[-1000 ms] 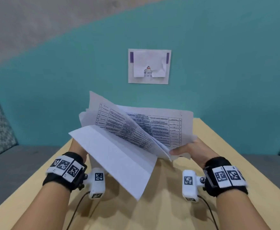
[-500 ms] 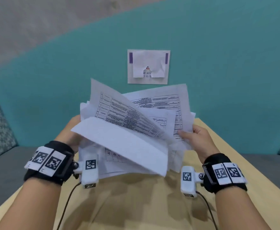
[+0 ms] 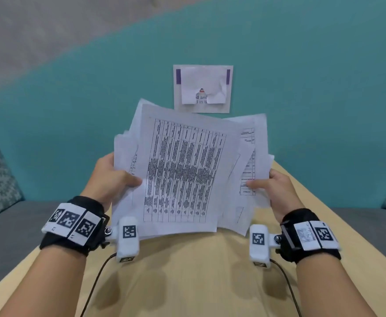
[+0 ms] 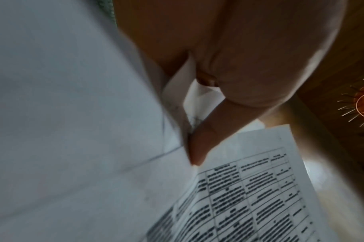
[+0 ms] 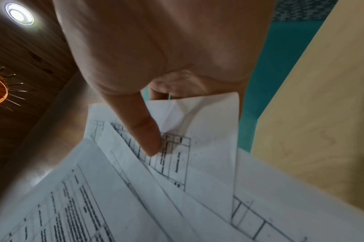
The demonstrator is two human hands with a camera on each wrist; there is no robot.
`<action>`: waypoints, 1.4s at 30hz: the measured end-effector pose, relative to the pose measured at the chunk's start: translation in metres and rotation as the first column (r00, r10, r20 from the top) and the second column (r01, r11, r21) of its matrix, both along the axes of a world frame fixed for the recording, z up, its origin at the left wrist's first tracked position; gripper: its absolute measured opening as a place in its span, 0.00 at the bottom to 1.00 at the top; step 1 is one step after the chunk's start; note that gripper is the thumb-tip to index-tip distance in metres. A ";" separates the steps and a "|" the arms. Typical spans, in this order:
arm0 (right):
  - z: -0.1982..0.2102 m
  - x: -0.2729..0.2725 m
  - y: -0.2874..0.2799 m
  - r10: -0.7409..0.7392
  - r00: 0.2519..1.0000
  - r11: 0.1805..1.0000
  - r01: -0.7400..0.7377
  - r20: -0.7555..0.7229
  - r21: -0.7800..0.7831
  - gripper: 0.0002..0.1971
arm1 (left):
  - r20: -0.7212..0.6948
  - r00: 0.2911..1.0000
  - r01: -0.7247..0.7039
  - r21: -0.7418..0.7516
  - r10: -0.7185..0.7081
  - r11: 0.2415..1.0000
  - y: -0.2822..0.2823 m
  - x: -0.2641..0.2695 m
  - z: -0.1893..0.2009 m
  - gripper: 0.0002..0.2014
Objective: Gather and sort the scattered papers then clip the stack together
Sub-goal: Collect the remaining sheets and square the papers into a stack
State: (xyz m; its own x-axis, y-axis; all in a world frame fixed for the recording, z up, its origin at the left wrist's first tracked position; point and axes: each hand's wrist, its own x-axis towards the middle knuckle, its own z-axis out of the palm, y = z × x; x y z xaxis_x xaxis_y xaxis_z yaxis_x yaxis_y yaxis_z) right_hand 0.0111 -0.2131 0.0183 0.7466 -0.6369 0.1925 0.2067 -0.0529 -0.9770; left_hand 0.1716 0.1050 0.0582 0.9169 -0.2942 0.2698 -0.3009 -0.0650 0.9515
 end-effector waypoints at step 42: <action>0.005 0.022 0.064 0.387 0.913 0.810 -0.404 0.132 0.425 0.33 | -0.474 0.844 -0.087 -0.583 -0.251 0.808 -0.029 0.000 -0.015 0.35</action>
State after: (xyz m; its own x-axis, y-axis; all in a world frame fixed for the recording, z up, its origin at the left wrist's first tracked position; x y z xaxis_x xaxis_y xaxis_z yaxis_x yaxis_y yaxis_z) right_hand 0.0335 -0.1493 0.0235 0.9501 -0.3120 0.0004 0.1540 0.4678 -0.8703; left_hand 0.1718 0.0759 0.0435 0.9422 -0.3241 -0.0850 0.2553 0.5301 0.8086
